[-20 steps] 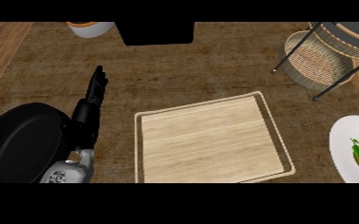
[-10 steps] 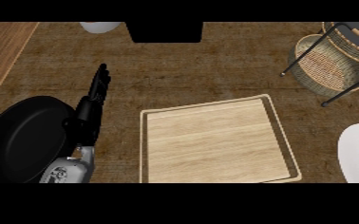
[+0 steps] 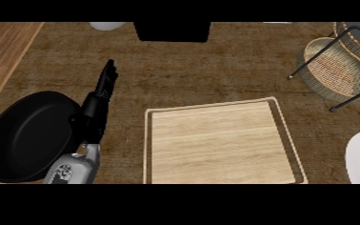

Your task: Pick the squash from the tray and place it in the tiered basket

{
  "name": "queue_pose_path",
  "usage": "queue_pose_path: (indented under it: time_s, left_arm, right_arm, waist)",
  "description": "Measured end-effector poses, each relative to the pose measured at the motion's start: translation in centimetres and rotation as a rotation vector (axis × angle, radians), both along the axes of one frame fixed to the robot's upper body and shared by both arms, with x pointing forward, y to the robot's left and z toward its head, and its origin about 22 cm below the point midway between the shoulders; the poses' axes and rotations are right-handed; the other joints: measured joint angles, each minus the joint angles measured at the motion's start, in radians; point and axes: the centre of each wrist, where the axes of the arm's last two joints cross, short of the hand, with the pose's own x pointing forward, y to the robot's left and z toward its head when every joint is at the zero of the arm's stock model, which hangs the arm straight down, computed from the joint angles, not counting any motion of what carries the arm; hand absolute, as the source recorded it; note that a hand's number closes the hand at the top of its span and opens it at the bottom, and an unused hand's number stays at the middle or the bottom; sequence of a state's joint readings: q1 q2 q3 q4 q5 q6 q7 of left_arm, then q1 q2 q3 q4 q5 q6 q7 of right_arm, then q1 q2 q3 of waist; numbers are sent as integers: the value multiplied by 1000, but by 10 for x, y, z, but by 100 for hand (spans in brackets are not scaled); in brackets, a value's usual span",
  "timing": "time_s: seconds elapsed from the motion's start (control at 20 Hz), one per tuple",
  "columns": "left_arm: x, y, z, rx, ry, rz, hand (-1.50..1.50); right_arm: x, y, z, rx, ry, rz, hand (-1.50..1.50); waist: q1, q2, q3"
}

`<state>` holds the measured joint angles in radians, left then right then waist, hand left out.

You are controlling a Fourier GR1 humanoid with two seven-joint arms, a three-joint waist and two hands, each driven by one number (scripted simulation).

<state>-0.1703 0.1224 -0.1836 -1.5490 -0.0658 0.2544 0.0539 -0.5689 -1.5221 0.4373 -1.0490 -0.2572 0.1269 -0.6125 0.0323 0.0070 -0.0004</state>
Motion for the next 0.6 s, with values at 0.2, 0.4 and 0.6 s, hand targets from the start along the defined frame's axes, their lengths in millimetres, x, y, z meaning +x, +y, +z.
queue_pose_path:
  time_s: [0.2, 0.4, 0.6]
  left_arm:
    - [-4, 4, -5, -2, -5, -1, 0]
    - [1, -4, 1, 5, -16, -7, 0]
    - [0, -4, -3, 1, -13, -5, 0]
  right_arm:
    - [21, 8, -8, -27, -26, -21, 150]
    - [42, 11, -15, -64, -41, -43, 150]
    - [60, 8, -35, -48, -12, -74, -150]
  waist:
    - [5, 1, 0]
    - [12, 3, 0]
    - [13, 4, 0]
